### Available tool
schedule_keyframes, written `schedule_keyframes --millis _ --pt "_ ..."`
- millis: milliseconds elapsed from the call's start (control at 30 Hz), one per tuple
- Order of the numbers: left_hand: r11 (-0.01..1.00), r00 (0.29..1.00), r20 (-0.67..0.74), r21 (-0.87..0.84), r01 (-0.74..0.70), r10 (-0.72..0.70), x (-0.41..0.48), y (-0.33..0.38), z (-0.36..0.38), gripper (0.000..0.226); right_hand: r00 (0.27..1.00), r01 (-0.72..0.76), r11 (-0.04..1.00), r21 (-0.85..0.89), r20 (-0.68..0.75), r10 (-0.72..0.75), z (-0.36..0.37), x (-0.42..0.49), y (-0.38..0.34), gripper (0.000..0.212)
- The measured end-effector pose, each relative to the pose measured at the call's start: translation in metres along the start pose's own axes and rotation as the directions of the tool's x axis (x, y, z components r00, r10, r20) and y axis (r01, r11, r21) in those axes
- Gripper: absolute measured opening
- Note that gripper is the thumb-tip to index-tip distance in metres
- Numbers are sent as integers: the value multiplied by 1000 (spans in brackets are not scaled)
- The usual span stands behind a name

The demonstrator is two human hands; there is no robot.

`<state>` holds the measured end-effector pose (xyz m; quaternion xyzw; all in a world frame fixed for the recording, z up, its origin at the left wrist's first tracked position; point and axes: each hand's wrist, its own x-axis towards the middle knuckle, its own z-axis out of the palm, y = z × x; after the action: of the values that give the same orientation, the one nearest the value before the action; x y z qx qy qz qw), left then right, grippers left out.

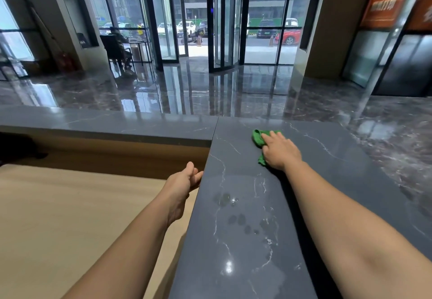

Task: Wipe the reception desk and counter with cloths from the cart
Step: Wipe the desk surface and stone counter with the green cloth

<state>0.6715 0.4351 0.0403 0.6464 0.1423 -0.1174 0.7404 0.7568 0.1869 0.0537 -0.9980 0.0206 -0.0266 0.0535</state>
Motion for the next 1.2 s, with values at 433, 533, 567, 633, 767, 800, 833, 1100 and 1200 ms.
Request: schedule_keyframes --millis 433,533,567,633,767,800,833,1100,1200 --pt "996 979 197 -68 59 -45 -16 5 -9 44 953 -296 952 79 -37 299 13 -51 -101 62" --pt "992 977 209 -104 72 -49 -22 4 -13 52 972 -223 968 112 -47 229 19 -67 -148 62" --pt "987 969 241 -133 86 -52 -23 3 -16 64 979 -189 975 117 -49 196 20 -73 -161 62" --pt "968 947 316 -221 122 -47 -30 0 -22 74 992 -119 987 110 -38 124 22 -86 -181 66" --pt "903 941 333 -385 193 -59 -43 -5 -39 80 1000 22 998 67 -24 -21 23 -101 -185 57" --pt "906 942 327 -375 197 -70 -45 -6 -40 79 999 49 996 70 -28 -47 22 -102 -180 54" --pt "915 944 324 -357 190 -70 -49 -7 -39 78 997 68 995 73 -31 -66 21 -103 -174 53" --pt "990 953 301 -130 60 -19 -66 -12 -29 63 997 -83 995 55 3 83 5 -118 -95 52" --pt "998 953 304 -66 21 0 -74 -19 -35 59 980 -200 980 26 13 199 -3 -128 -56 52"
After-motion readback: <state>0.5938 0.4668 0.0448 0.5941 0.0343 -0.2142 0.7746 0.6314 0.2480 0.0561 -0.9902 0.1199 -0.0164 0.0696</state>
